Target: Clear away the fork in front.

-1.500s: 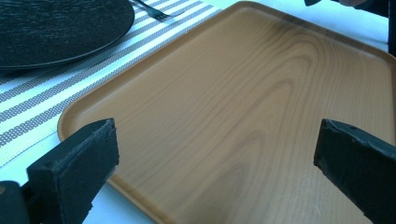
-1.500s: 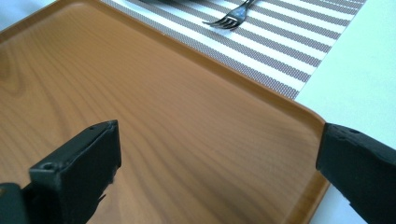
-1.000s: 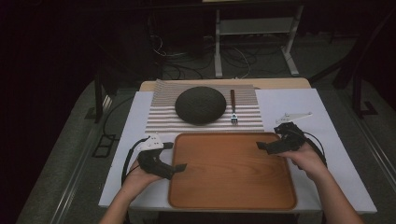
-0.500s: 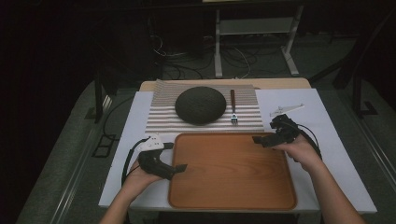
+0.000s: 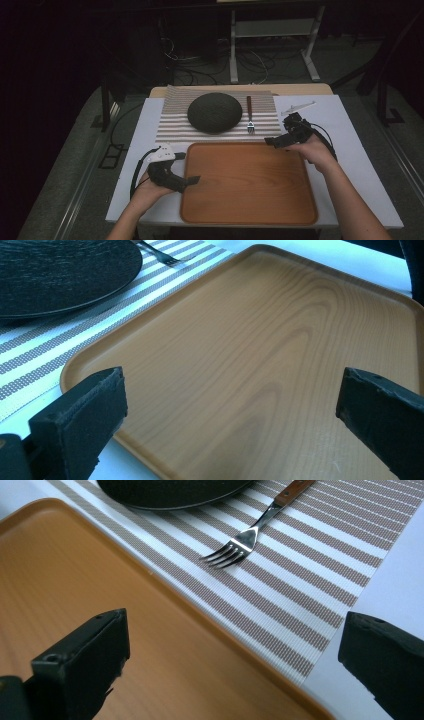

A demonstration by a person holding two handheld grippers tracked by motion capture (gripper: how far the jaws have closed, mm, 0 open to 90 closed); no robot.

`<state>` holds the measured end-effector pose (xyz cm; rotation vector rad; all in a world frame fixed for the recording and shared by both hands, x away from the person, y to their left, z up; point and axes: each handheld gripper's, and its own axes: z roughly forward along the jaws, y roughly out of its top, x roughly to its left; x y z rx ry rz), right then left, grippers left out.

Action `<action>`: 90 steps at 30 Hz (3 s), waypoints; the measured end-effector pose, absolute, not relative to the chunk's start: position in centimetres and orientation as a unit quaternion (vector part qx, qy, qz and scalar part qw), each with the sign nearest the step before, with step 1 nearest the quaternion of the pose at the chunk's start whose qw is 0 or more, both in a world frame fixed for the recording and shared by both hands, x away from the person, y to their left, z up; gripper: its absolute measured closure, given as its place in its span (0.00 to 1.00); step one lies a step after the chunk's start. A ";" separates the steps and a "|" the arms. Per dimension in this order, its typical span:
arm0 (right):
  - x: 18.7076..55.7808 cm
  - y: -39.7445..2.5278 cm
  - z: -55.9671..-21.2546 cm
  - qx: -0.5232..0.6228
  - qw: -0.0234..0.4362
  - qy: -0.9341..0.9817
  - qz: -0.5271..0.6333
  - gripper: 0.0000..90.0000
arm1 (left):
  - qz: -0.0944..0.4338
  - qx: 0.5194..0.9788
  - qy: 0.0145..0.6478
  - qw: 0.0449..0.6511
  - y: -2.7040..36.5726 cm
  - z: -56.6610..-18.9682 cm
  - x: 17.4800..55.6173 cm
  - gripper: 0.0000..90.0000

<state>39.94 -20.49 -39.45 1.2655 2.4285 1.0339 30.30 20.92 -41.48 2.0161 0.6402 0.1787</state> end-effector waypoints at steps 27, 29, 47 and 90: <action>45.8 -17.8 -39.4 0.461 0.111 0.822 0.316 0.17 | 0.077 0.829 0.263 0.488 21.0 -41.5 30.3 0.00; 46.2 -17.6 -39.4 0.464 0.112 0.822 0.311 0.19 | 0.077 0.829 0.263 0.488 21.0 -41.5 30.3 0.00; 50.8 -14.9 -39.5 0.497 0.088 0.819 0.271 0.43 | 0.076 0.826 0.263 0.493 21.0 -41.4 30.3 0.00; 57.5 -11.7 -42.5 0.557 0.058 0.812 0.165 0.77 | 0.074 0.829 0.253 0.493 20.8 -41.5 30.3 0.00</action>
